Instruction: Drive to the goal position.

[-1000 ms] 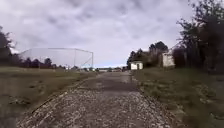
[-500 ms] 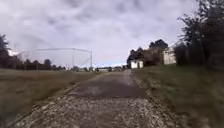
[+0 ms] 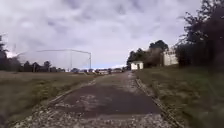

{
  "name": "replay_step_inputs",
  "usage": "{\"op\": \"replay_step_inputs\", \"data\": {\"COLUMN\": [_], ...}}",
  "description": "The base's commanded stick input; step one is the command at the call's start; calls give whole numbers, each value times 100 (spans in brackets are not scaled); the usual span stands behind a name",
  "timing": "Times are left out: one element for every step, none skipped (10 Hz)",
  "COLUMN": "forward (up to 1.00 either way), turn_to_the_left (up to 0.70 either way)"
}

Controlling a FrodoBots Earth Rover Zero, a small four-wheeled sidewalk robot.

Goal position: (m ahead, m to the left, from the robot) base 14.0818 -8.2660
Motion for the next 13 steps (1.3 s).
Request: {"op": "replay_step_inputs", "data": {"forward": [100, 100, 100, 100, 100, 100, 100, 100, 100, 100, 100, 100, 100], "turn_to_the_left": [-1, -1, -1, -1, -2, -3, -21, -31, -16, -11, -10, -10, -10]}}
